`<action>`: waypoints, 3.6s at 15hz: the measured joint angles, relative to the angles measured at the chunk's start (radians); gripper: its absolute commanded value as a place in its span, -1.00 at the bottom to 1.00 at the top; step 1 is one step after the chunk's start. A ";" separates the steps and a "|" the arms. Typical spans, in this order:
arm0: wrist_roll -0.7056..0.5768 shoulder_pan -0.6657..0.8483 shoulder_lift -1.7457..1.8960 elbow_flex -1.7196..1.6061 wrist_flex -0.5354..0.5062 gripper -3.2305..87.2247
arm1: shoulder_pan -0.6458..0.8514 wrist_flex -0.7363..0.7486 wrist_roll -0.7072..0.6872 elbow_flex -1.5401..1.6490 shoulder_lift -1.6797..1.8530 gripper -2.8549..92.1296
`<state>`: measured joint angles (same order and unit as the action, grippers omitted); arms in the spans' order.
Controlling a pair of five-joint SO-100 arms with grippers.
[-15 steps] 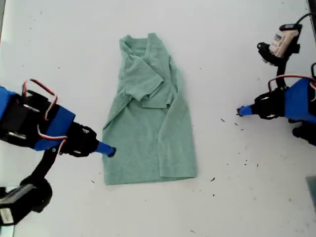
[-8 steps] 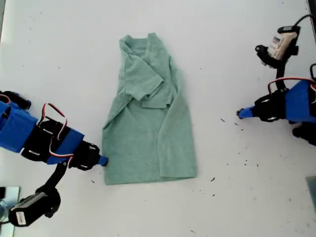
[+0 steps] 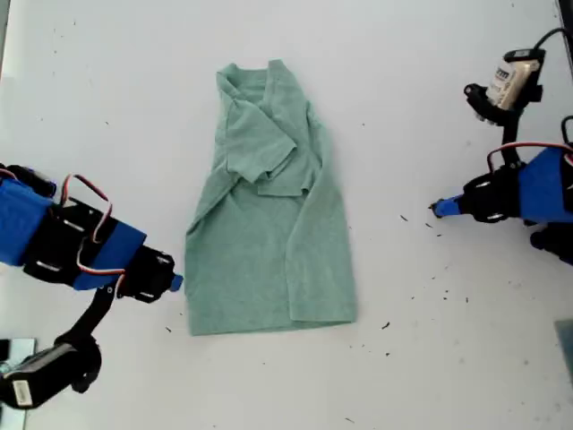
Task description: Fold t shirt
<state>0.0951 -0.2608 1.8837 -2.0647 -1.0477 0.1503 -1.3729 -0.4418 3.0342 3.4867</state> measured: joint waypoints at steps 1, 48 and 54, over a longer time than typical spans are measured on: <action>-0.011 0.020 0.069 0.057 -0.110 -0.53 | 0.000 0.000 0.000 0.000 0.000 -0.89; -0.333 0.296 0.080 0.354 -0.023 -0.93 | -0.031 -0.002 0.054 0.006 0.000 -0.89; -0.115 0.362 0.790 -0.772 0.252 -0.93 | -0.037 -0.002 0.066 0.006 0.000 -0.89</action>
<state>-0.0199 0.1012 2.6737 -2.8363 -0.7961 0.1135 -1.3744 -0.3758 3.0403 3.4867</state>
